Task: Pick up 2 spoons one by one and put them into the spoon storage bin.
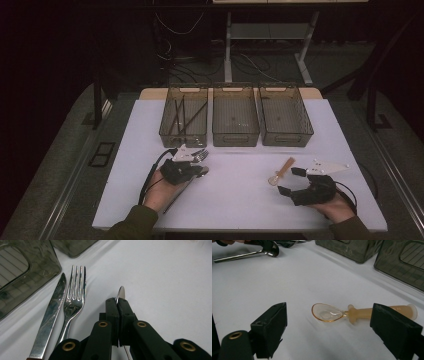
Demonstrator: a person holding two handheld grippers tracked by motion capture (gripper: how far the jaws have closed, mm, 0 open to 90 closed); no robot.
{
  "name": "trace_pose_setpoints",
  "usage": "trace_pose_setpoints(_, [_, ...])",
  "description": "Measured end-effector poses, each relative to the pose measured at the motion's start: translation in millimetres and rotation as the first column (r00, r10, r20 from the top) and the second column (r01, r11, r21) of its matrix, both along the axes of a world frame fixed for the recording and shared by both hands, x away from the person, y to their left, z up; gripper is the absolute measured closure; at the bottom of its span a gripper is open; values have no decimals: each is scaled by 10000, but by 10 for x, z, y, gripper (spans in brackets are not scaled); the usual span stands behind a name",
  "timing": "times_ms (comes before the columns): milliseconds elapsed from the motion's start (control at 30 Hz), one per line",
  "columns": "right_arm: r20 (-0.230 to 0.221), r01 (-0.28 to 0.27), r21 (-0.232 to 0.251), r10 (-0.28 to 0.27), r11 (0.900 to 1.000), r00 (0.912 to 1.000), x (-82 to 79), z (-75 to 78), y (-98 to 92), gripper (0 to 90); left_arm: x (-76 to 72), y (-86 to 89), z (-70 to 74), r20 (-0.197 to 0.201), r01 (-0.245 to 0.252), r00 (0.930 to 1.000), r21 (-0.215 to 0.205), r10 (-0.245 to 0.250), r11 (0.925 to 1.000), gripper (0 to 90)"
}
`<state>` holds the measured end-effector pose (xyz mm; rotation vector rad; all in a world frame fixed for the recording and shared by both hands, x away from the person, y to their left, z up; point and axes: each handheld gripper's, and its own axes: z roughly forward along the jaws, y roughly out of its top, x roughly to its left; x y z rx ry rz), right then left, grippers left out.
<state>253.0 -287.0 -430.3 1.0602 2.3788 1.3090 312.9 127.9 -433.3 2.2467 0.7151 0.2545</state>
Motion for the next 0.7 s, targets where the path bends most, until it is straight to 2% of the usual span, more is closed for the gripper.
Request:
trace_pose_setpoints(267, [59,157,122,-158,9998,9999,2,-15,-3,143,-16,45,65,133,-13,9999,-227,16,9997,885])
trace_pose_setpoints(433, [115,273,176,-275,9995,9996,3,-24,0,143,-23,79,118,140,-80,9999,-718,90,9974,885])
trace_pose_setpoints(700, [163,390,346,-396,9986,9991,0,-34,14,142,-24,113,191,267,-188,9994,-926,213,9955,885])
